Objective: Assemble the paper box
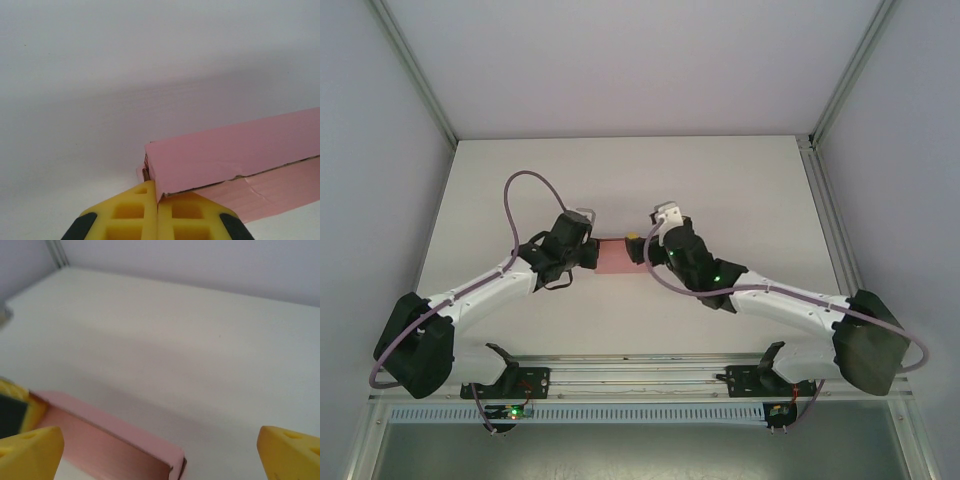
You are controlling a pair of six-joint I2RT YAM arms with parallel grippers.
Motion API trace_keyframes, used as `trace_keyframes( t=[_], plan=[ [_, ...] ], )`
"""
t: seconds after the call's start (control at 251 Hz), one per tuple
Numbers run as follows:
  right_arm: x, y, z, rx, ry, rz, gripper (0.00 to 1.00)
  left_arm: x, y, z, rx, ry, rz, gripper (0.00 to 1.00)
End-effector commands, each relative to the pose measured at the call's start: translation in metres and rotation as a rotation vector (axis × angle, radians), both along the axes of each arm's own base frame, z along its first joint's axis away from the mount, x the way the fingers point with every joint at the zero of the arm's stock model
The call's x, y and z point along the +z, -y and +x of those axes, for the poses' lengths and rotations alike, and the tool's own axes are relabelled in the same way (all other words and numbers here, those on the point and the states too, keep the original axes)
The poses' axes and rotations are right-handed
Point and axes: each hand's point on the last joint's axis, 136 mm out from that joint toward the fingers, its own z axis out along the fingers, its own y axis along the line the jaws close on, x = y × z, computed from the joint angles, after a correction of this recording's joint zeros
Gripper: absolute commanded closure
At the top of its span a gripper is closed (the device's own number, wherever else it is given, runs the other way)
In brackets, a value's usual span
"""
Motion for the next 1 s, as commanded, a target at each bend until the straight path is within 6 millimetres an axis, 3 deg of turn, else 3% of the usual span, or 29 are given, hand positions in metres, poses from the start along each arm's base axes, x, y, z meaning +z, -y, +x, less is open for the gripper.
trace_keyframes(
  t=[0.0,0.136,0.215,0.335,0.587,0.686,0.814,0.994],
  plan=[
    [-0.004,0.008,0.023,-0.081,-0.104,0.150,0.02,-0.066,-0.027,-0.052,-0.042,-0.240,0.174,1.00],
    [-0.032,-0.002,0.039,-0.058,-0.232,0.155,0.02,-0.064,-0.027,-0.051,-0.039,-0.218,0.173,1.00],
    [-0.053,0.000,0.038,-0.073,-0.281,0.141,0.09,-0.061,-0.026,-0.052,-0.041,-0.207,0.162,1.00],
    [-0.083,0.010,0.026,-0.094,-0.335,0.094,0.23,-0.058,-0.026,-0.052,-0.042,-0.192,0.154,1.00],
    [-0.148,0.033,0.002,-0.153,-0.406,-0.025,0.31,-0.056,-0.015,-0.057,-0.101,-0.204,0.109,0.89],
    [-0.159,0.035,0.000,-0.161,-0.404,-0.050,0.32,-0.050,-0.005,-0.064,-0.138,-0.232,0.056,0.75],
    [-0.157,0.033,0.001,-0.164,-0.381,-0.067,0.35,-0.038,-0.006,-0.080,-0.173,-0.283,0.052,0.45],
    [-0.163,0.033,0.001,-0.185,-0.411,-0.075,0.38,-0.010,-0.006,-0.079,-0.109,-0.261,-0.009,0.21]
  ],
)
